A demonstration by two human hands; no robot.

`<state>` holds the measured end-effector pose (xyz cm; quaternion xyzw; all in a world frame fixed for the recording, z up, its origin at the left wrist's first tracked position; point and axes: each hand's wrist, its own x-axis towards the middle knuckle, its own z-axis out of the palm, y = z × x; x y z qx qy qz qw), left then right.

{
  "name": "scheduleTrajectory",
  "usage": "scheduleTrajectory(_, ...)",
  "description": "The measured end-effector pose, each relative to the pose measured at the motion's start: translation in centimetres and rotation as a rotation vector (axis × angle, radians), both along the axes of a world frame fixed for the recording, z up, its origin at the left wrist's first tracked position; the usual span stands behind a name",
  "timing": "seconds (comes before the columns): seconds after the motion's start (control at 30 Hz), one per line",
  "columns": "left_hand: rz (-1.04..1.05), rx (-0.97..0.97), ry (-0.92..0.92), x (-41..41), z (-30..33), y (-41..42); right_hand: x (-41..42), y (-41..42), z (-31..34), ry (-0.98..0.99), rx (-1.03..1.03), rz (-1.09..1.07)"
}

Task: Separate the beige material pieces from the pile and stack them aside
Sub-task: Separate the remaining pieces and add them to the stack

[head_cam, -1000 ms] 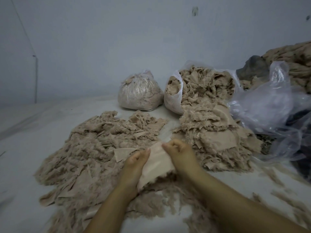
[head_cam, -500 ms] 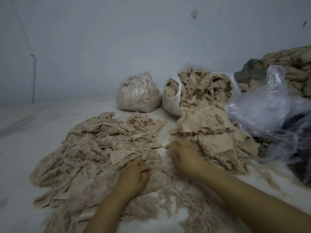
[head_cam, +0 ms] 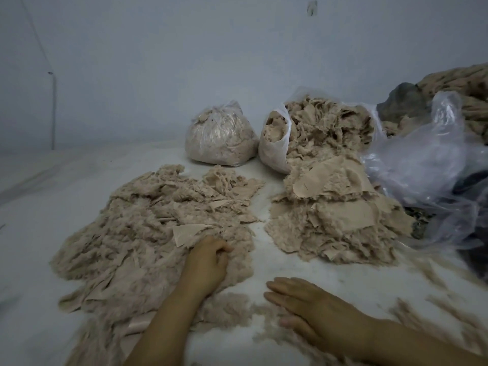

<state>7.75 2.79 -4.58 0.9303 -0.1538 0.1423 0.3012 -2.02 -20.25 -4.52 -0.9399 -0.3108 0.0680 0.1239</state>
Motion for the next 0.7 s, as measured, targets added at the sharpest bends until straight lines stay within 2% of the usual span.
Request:
scheduleTrajectory(0.03,-0.021,-0.074,-0.041,-0.3,0.4,-0.2,-0.6,-0.4,0.4,0.035,0.047,-0.009)
scheduleTrajectory(0.13,-0.046,-0.337,-0.118,-0.7,1.6,0.0,-1.4,-0.6,1.7,0.029,0.397,-0.197)
scheduleTrajectory(0.2,-0.03,-0.48,-0.069,-0.6,2.2,0.6,-0.4,0.4,2.4,-0.072,0.448,-0.262)
scheduleTrajectory(0.27,-0.025,-0.565,0.017,-0.7,2.6,1.1,1.3,2.2,2.3,-0.104,0.408,-0.222)
scheduleTrajectory(0.33,-0.074,-0.577,0.085,-1.0,2.8,1.3,3.0,4.4,1.5,-0.13,0.327,-0.181)
scheduleTrajectory(0.43,-0.26,-0.465,0.222,-1.8,2.6,1.2,5.2,6.8,0.4,-0.168,0.222,-0.197)
scheduleTrajectory(0.47,-0.31,-0.378,0.251,-1.8,2.2,1.3,5.7,7.1,0.2,-0.184,0.292,-0.249)
scheduleTrajectory(0.53,-0.297,-0.186,0.186,-1.3,1.6,1.4,6.5,6.8,0.7,-0.129,0.537,-0.424)
scheduleTrajectory(0.57,-0.247,-0.212,0.153,-1.1,1.6,1.4,6.8,6.3,1.1,-0.083,0.664,-0.503)
scheduleTrajectory(0.63,-0.186,-0.399,0.179,-0.6,1.8,1.2,7.1,5.1,1.5,-0.006,0.834,-0.564)
scheduleTrajectory(0.7,-0.218,-0.453,0.178,-0.4,1.8,0.9,6.6,4.6,1.8,0.152,0.861,-0.498)
